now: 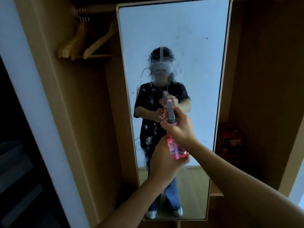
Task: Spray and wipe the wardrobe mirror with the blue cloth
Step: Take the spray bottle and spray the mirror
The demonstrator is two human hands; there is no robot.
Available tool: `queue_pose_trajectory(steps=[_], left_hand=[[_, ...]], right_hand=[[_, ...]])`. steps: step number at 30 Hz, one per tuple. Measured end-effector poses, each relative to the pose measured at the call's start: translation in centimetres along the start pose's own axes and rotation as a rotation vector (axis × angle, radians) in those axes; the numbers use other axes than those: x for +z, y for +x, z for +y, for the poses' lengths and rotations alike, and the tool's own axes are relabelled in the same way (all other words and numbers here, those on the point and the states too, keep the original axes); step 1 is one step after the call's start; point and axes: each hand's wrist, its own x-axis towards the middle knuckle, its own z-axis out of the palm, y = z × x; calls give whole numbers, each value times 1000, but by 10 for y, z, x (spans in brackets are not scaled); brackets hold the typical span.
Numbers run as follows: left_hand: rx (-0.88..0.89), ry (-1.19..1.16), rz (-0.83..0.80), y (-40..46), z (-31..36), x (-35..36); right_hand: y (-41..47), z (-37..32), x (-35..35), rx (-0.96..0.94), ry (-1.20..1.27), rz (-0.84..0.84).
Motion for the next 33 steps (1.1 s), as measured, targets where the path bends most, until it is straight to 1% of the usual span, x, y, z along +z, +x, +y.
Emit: queue_pose_trajectory(steps=[3, 10, 13, 19, 22, 28, 33], left_hand=[[-2, 18, 3, -2, 0, -12], [-26, 52, 24, -6, -6, -36], [-40, 54, 32, -7, -9, -42], [-57, 44, 68, -12, -14, -55], [-70, 29, 65, -15, -17, -61], [-68, 65, 54, -20, -27, -69], [-61, 99, 37, -24, -38, -69]], right_hand=[[0, -4, 13, -1, 23, -12], [-7, -14, 37, 21, 88, 42], [-8, -18, 45, 35, 92, 29], [-7, -27, 57, -26, 54, -49], [-9, -29, 65, -36, 51, -59], [-15, -28, 75, 9, 61, -77], [-25, -28, 79, 49, 124, -43]])
